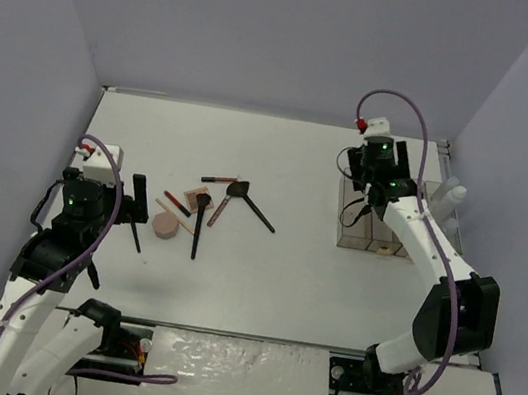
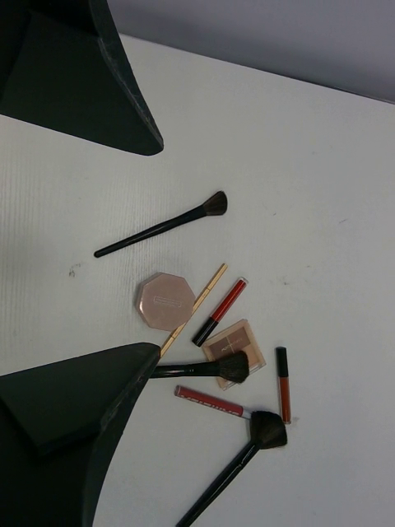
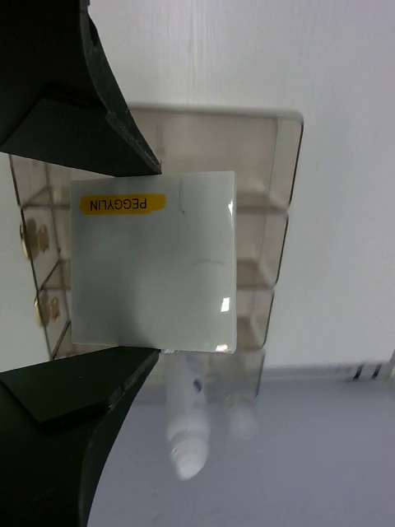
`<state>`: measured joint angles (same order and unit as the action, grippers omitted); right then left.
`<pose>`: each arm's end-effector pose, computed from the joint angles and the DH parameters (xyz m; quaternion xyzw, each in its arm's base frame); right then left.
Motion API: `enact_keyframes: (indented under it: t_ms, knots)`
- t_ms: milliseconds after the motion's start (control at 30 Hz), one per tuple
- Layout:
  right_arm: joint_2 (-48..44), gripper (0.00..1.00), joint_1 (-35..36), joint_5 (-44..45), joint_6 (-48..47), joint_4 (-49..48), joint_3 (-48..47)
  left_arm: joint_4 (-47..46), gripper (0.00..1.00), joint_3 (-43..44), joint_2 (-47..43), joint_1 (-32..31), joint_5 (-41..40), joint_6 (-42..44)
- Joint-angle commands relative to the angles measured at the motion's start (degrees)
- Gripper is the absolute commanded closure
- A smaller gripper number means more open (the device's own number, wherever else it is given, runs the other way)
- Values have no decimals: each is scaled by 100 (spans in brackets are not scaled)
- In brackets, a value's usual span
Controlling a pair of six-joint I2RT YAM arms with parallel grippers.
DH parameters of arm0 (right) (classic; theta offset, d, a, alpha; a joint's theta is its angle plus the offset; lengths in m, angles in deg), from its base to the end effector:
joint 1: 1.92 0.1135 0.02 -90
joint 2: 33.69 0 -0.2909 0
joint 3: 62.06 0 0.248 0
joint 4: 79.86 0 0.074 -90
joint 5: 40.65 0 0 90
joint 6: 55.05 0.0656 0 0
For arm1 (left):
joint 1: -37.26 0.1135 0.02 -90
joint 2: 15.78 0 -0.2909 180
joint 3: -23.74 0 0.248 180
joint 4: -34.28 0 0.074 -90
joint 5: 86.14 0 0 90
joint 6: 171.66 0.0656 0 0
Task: Organize the makeup
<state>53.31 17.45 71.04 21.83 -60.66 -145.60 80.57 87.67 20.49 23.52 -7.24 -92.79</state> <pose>0.3636 0.1021 0.3370 -0.1285 0.8139 -0.1267 0.5522 0.1353 -0.0201 0.3565 -0.0380 0.8095 -0.0483 0.5839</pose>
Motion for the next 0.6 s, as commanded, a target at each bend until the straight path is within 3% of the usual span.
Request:
enact_keyframes:
  t_ms: [0, 167, 567]
  knots:
    - [184, 52, -626, 1447, -197, -295, -211, -244, 3, 205, -52, 19, 84, -17]
    - [656, 50, -1289, 1850, -29, -890, -141, -229, 3, 201, -122, -46, 97, -9]
    - [1526, 41, -1849, 1818, 17, -1400, 107, -223, 3, 202, -109, -138, 56, 15]
